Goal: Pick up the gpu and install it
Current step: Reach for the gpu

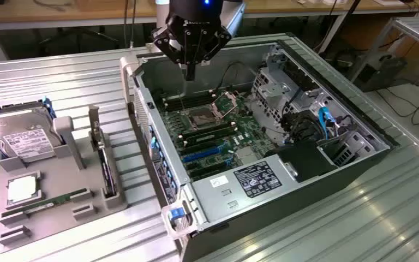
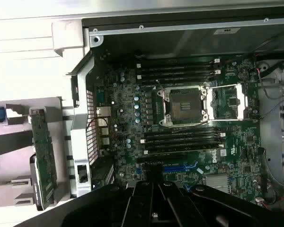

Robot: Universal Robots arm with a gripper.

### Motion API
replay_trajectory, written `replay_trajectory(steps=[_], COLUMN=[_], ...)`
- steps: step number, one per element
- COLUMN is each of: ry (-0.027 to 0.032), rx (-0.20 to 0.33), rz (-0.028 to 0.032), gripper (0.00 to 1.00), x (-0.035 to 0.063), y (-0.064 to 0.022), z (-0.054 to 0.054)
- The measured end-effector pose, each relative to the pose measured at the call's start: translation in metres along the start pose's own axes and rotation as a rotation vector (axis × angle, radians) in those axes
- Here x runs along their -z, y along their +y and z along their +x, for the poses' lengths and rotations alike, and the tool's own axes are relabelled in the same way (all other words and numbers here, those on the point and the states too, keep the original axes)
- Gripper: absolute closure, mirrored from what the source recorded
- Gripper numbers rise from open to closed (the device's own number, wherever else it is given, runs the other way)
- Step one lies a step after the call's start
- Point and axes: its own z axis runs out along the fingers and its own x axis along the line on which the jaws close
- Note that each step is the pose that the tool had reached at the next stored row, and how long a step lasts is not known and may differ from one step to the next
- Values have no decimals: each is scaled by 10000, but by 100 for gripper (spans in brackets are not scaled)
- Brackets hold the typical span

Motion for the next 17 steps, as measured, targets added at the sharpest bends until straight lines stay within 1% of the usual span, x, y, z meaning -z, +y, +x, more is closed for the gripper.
replay_trajectory(steps=[9,11,17], ry=[0,1,0], rx=[-2,1,4], rz=[1,1,0], gripper=[89,89,89], x=[0,2,7], y=[-1,-7,-50], z=[7,57,283])
